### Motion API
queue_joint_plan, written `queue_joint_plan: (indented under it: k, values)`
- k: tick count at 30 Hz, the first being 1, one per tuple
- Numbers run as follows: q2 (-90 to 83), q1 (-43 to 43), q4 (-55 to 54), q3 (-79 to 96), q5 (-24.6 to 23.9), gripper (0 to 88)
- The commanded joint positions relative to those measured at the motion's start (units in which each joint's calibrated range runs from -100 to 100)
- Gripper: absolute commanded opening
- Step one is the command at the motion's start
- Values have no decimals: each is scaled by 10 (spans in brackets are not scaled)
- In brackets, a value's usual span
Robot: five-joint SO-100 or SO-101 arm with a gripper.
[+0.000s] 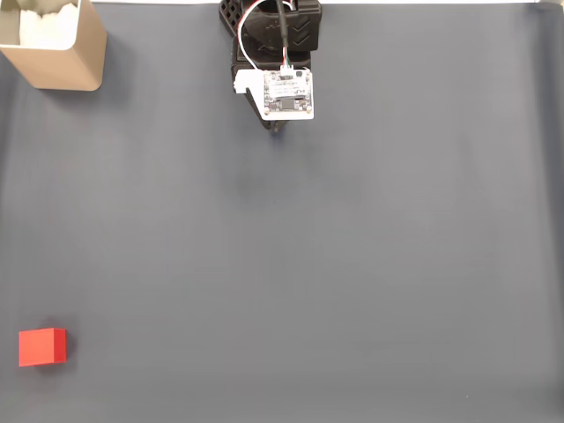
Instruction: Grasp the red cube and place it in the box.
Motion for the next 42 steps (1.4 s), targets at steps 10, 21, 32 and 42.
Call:
queue_joint_plan:
  k: [10,21,32,42]
  values:
    - [1,16,11,5,0,0]
    - [1,15,11,5,-3,2]
    - [1,13,11,5,-2,0]
    - [1,10,11,5,3,0]
